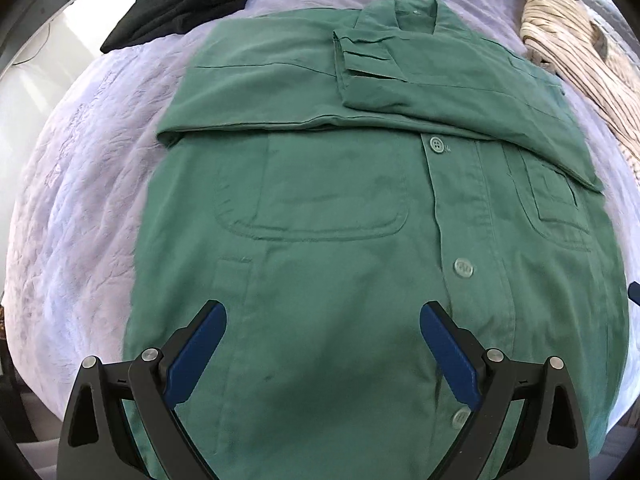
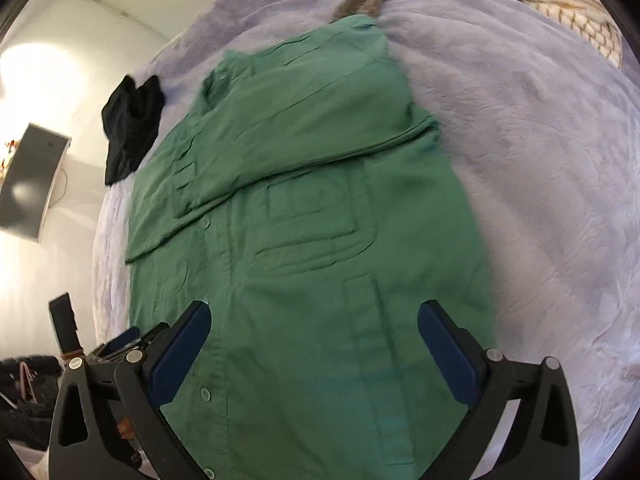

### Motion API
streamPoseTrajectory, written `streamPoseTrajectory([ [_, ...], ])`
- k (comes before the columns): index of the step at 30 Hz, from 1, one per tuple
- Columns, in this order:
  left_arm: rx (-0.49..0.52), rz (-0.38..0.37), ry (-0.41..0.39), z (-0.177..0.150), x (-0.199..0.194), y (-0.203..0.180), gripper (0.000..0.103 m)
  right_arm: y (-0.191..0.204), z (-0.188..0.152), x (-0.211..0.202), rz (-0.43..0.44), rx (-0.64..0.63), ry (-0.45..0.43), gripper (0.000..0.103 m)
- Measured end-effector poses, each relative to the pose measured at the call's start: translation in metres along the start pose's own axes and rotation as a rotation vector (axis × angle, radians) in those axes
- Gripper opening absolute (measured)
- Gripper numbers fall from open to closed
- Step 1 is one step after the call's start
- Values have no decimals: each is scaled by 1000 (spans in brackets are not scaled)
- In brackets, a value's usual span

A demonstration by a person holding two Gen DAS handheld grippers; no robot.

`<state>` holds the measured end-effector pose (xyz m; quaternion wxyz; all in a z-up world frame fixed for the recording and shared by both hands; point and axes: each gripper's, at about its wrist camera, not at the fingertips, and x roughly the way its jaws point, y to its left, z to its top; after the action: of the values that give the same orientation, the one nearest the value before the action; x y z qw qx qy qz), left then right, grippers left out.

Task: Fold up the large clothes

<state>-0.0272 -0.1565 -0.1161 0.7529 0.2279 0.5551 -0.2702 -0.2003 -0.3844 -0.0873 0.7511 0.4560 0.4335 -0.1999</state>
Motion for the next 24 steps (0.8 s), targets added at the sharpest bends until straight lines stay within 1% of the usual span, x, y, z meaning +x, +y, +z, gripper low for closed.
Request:
streamPoseTrajectory([
  [2,6,-12,4,-8,-4,6,98,9,-8,4,13,-7,32,103],
  [4,7,-41,17,-17,-9,15,98,15,-16,10,32,8,93,103],
  [5,7,-50,23,-21,-11,19,98,16,-19,12,34,19,107,103],
  [7,11,-43,28,-30,-15,27,98,19,-27,14,46,54,132,103],
  [11,4,-27,43,-49,-26,44,98,24,-42,10,59,94,151,103],
  [16,-18,-7,51,-73,-39,63,98,33,-63,1,37,114,163,103],
  [20,-14,7,53,-88,-51,73,98,34,-76,-12,35,135,155,103],
  [24,-22,-3,58,-98,-60,83,98,37,-87,-25,28,150,140,103],
])
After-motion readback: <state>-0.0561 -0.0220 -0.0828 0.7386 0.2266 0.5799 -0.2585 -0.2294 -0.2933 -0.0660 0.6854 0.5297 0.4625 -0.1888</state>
